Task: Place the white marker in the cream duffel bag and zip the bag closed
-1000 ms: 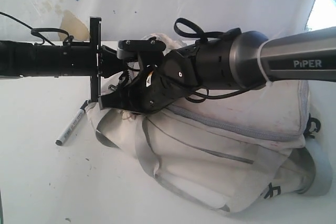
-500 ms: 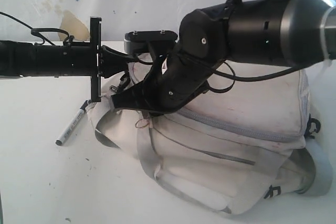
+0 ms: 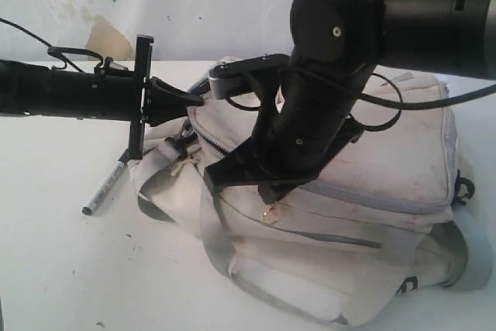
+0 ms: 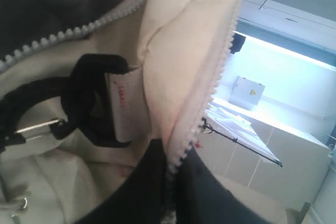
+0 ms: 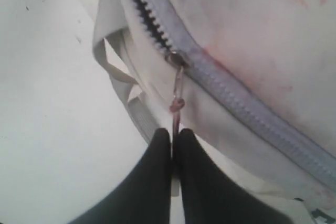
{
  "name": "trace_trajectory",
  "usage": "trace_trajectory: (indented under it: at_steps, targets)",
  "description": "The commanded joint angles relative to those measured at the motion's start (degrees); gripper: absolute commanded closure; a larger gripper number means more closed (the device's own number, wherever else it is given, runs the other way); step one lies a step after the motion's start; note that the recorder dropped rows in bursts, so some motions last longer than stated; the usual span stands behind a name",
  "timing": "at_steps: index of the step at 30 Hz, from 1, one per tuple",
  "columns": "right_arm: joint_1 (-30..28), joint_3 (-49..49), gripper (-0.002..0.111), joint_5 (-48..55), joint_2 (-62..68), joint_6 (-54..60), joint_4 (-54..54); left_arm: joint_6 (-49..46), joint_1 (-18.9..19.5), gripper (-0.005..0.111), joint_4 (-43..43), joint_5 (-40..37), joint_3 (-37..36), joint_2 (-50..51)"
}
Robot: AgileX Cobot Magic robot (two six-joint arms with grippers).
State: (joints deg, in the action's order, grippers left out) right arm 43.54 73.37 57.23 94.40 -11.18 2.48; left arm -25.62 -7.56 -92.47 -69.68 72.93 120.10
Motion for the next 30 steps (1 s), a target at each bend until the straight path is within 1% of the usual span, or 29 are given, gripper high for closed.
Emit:
trace_trajectory:
  at_steps: [1, 4, 8, 13, 19, 25, 30]
  targets:
    - [-3.1, -2.8, 0.108, 3.3, -1.7, 0.5, -1.0, -0.2, 3.2, 0.107, -0.2, -0.3, -0.1, -0.5]
    - [-5.7, -5.1, 0.108, 3.6, -3.7, 0.5, -1.1, -0.7, 4.2, 0.107, -0.1, -0.3, -0.1, -0.5]
    - [-10.4, -9.4, 0.108, 4.5, -7.4, 0.7, -2.0, -1.3, 4.2, 0.107, -0.2, -0.3, -0.1, -0.5]
    - [-15.0, -13.8, 0.108, 4.5, -10.3, 0.7, -3.8, -1.3, 4.2, 0.107, -0.4, -0.3, -0.1, -0.5]
    - [-20.3, -18.9, 0.108, 4.7, -11.4, 1.2, -5.2, -1.4, 4.2, 0.107, -0.4, -0.3, -0.1, -0.5]
    - [-23.0, -22.2, 0.108, 2.8, -11.4, 2.2, -5.5, -2.3, 4.2, 0.107, -0.4, -0.3, -0.1, -0.5]
    - [-23.5, -23.7, 0.108, -1.3, -11.4, 2.2, -5.7, -3.0, 4.2, 0.107, -0.2, -0.3, -0.1, -0.5]
